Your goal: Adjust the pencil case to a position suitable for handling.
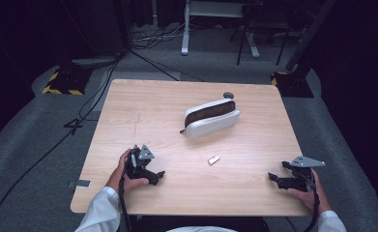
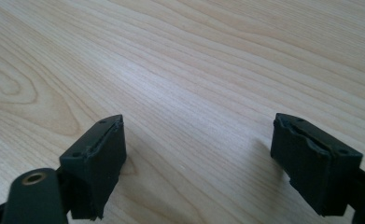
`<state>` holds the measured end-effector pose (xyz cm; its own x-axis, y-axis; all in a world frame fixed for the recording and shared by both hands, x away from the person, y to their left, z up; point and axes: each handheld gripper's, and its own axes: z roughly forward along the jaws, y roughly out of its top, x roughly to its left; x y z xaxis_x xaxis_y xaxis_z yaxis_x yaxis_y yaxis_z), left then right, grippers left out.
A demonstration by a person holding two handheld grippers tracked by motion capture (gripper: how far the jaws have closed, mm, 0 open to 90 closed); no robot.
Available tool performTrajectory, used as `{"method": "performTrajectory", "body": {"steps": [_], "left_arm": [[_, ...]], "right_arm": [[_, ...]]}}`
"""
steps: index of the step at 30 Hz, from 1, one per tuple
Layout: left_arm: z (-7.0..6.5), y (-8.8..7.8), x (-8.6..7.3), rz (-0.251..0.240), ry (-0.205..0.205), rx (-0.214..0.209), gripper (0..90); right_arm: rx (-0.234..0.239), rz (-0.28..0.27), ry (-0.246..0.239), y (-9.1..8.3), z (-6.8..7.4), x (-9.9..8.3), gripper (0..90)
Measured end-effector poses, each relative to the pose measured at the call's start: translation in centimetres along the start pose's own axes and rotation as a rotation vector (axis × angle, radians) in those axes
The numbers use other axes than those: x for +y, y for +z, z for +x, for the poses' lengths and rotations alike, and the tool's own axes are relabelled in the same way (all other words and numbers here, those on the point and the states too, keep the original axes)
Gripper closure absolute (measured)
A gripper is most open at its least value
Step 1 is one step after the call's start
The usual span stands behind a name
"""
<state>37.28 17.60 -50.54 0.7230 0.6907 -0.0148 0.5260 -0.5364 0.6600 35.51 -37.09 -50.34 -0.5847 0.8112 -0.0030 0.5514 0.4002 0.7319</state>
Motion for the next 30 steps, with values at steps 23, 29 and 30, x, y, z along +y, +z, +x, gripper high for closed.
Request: {"method": "performTrajectory", "body": {"steps": [23,29,30], "left_arm": [[-0.2,0.1,0.1,-0.002,-0.015,0.020,0.6],[-0.4,0.2,0.2,-0.010,-0.027,0.019,0.6],[-0.4,0.3,0.2,-0.007,-0.027,0.018,0.6]], "right_arm": [[0.219,0.003,-0.210,6.7,6.5,6.2,17.3],[0.237,-0.001,-0.225,7.7,7.9,7.1,17.3],[0.238,0.000,-0.230,7.8,8.0,7.2,17.3]]}}
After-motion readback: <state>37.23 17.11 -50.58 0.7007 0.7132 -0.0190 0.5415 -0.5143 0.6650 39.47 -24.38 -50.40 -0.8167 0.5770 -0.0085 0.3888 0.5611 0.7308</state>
